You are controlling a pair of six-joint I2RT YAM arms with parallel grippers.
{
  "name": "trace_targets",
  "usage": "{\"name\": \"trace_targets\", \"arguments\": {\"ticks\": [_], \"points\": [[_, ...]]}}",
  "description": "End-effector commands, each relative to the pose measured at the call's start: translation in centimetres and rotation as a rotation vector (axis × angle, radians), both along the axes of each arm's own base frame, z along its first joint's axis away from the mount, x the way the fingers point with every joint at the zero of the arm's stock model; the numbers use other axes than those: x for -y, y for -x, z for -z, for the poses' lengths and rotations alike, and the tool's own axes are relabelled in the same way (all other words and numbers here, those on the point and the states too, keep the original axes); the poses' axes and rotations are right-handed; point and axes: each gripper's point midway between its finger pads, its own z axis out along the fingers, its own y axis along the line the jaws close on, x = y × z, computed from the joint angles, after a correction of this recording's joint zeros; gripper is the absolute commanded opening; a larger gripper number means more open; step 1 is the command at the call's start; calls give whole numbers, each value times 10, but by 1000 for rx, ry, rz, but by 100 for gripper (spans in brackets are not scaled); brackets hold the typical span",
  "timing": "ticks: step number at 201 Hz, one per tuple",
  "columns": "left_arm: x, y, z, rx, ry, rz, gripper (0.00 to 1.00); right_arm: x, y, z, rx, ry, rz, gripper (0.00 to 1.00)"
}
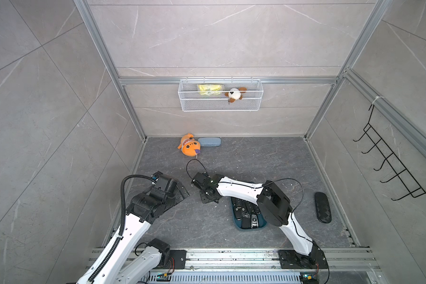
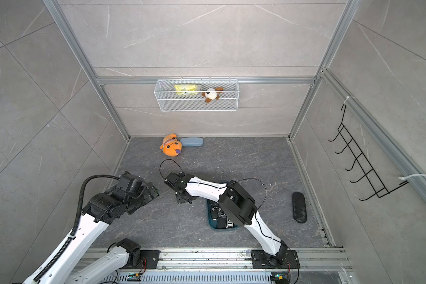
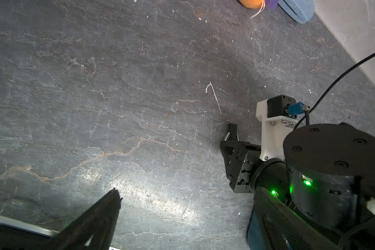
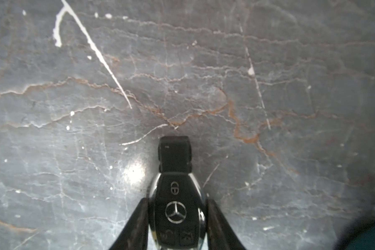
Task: Place the car key into the storage box
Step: Pick up the car key from the center of the board.
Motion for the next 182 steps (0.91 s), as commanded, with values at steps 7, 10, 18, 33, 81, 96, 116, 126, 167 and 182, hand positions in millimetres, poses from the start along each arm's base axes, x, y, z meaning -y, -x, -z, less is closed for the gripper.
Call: {"name": "trace_targets", "arguments": {"ticks": [7,10,18,33,81,96,116,126,167,182], "points": [[6,-2,0,15,17,40,100,6,5,-3,-3,34,-10,34],[7,-2,0,14,20,44,100,5,5,-5,1,29,-10,34],[10,-4,0,17,28,54,100,4,4,-11,10,18,-10,35],[17,-6,0,24,48,85,100,4,4,-21,19,5,-9,36],[40,-16,-7,56,104,194,100,12,4,-61,71,-55,12,36],[45,-19,-8,57,110,223,100,19,6,-74,86,-68,27,36],[54,-23,-8,60,124,264,100,31,10,-88,109,-77,45,36],[61,-25,-9,61,147,288,100,39,12,-94,118,-79,56,36],[86,-35,-8,62,227,361,100,77,26,-108,139,-78,120,38],[96,-39,-7,61,245,383,100,93,32,-111,143,-77,144,38]]}}
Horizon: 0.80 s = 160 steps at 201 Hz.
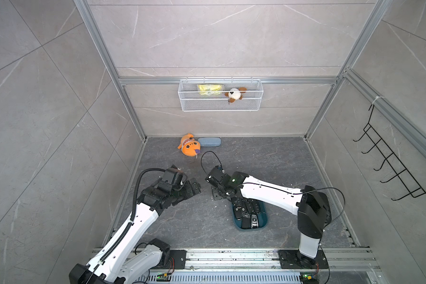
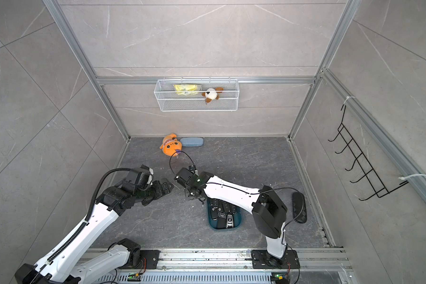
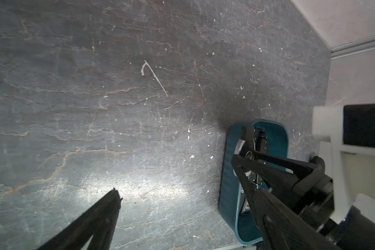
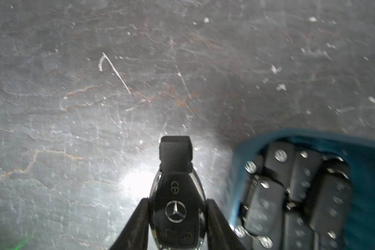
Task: Place the car key into the storage box
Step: Pick up the car key from the center of the board, then place the car key in the storage box.
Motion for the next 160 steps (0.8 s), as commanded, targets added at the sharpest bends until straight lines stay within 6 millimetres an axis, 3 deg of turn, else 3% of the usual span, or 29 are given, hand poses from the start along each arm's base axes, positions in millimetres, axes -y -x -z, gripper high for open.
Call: {"name": "trace_targets", "arguments": {"ticks": [1,42,90,160], "points": [[24,-10,-12,50,70,90,100,28,6,-8,20,10,73,38],[57,-14,-8,41,70,169,100,70,24,-5,19,33,132,38],[85,-21,-5,28,61,220,100,105,43,14,-6,76,164,38],[101,-28,-3,17,48,238,100,120,48,55,-90,106,147,41]]}}
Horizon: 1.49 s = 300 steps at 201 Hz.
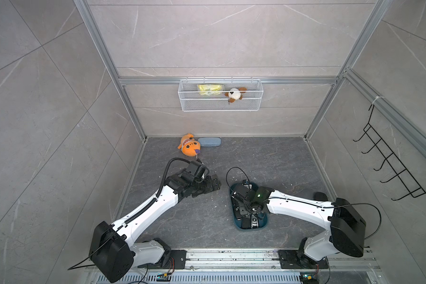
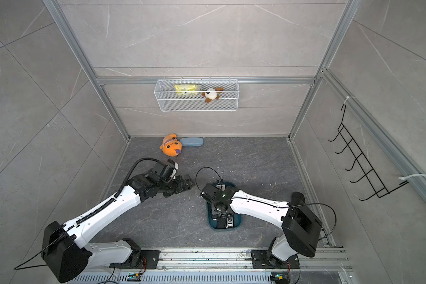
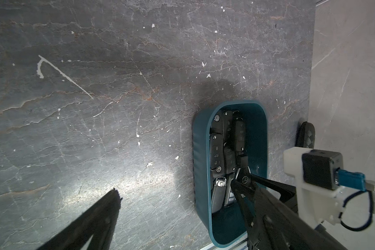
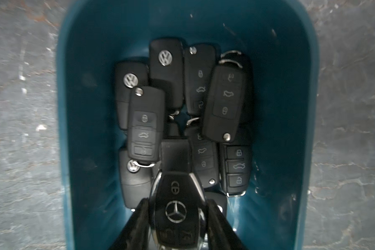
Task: Place the car key into the storage box
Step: Place the car key in the storage box.
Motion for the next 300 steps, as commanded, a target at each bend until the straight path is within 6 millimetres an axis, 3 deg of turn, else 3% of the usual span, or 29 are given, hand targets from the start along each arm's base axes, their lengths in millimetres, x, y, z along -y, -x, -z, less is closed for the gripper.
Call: {"name": "trace_targets", "arguments": {"ticks": [1,102,151,195,225,249,275,300], "points": [[11,-6,-15,34,28,21,100,-2,-4,10,-16,-9,-7,41],[13,-9,-12,24,12,11,100,5,1,45,-95,2,-7,43],[11,-8,-12,29,0,11,100,5,1,47,-101,9,2,54],[9,-11,-15,48,-15,11,100,0,-9,19,-42,-22,-6,61],[6,-16,-19,69,-42,10,100,-3,-15,-10,14,-53,-14,66],[-1,-21,-23,92,-80,-7,100,-1,-22,-38,78,-62,-24,75],[-21,-31,-29,131,-147,-64,100,5,-35,-71,181,-51,-28,99],[-52,-44,-37,181,-246,-149,100,8,-53,-100,294,-31,-38,100]]}}
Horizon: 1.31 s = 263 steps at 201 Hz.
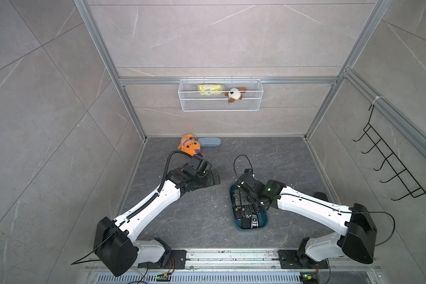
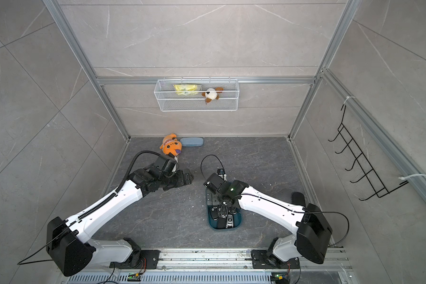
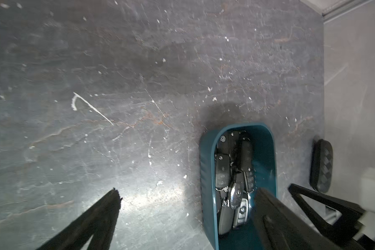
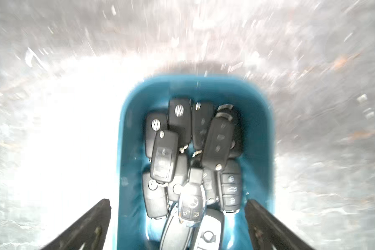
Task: Place the car key into the storage box
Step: Place the car key in the storage box, then reset both arms
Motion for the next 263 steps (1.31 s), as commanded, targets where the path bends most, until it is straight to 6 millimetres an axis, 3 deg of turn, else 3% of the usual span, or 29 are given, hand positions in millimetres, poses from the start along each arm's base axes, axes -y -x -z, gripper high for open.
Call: {"name": "trace_targets", "arguments": {"ticks": [1,38,97,120,147,198,227,236,263], "points": [[-35,-14,-18,83,-125,-80,100,16,-18,-31,124,71,12,100],[-101,-27,-14,123,-344,-241,100,29,-47,-68,312,116,48,100],[-207,-42,14,154,-590,-439,100,62,-90,-102,656,236,92,100],[-242,-45,33,168,-608,-515,100,81,-102,-96,736,334,115,100],[-270,-46,52,187,-637,-564,100,121,-118,-66,680,408,218,100],[-290,-63,83,300,-668,-587,100,188,-133,-9,654,443,393,100],[-276,-79,86,403,-590,-539,100,195,-142,-9,660,439,359,100],[-263,-87,88,434,-564,-453,100,195,-144,-9,672,427,335,100],[-262,-91,89,495,-575,-432,100,215,-144,16,576,429,371,100]]}}
